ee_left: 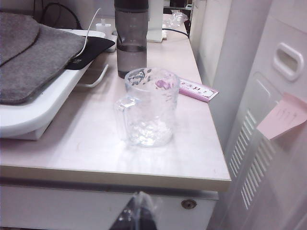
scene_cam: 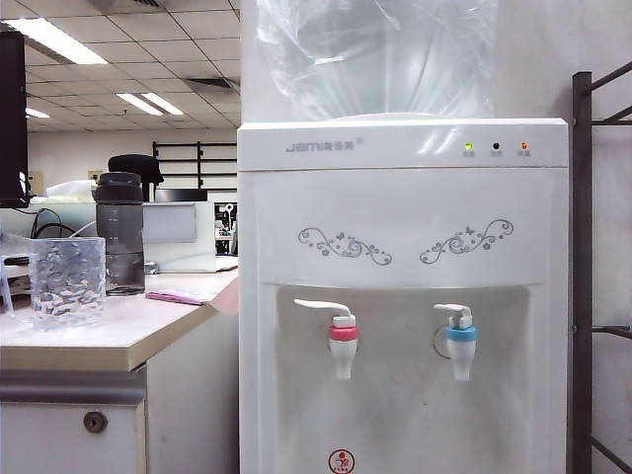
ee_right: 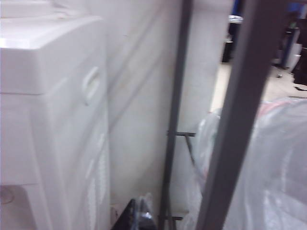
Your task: Pick up the plastic mug from the left desk, go to the cold water outlet of the water dispenser, press the vertical switch to get some water, then put the mug back on the desk.
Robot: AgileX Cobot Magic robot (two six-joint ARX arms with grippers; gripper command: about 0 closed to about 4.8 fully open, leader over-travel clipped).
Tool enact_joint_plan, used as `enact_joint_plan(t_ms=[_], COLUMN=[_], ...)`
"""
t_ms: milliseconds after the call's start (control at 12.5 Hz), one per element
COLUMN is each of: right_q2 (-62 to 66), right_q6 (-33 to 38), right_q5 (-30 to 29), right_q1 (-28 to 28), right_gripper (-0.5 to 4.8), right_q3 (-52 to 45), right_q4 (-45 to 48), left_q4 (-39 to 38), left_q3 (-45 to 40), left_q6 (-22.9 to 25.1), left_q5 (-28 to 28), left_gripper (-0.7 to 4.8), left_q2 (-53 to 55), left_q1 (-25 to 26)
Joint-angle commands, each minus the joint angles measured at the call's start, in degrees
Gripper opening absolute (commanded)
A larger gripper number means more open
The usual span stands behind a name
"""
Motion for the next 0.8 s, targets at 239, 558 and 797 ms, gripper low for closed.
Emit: enact_joint_plan(t_ms=[239,558,797], right_q2=[0.0,0.0,0.0], right_q6=[1.1,2.9,9.0], right_q5=[-1.4,-1.4,-1.3], right_q1=[0.0,0.0,0.1], right_gripper=[-0.01,-0.01,-0.01], right_q3=[0.5,4.3,9.4], right_q4=[-0.5,-0.6,-2.1], left_q4=[0.6,0.9,2.5], left_q3=[0.0,0.9,3.7], left_q6=[-0.2,-2.4,-7.0], left_q5=[-0.2,-4.0,-6.1], left_gripper=[-0.06,-0.06,-0.06], left_q2=[0.0,0.0,0.0], left_q1=[0.0,0.0,0.0])
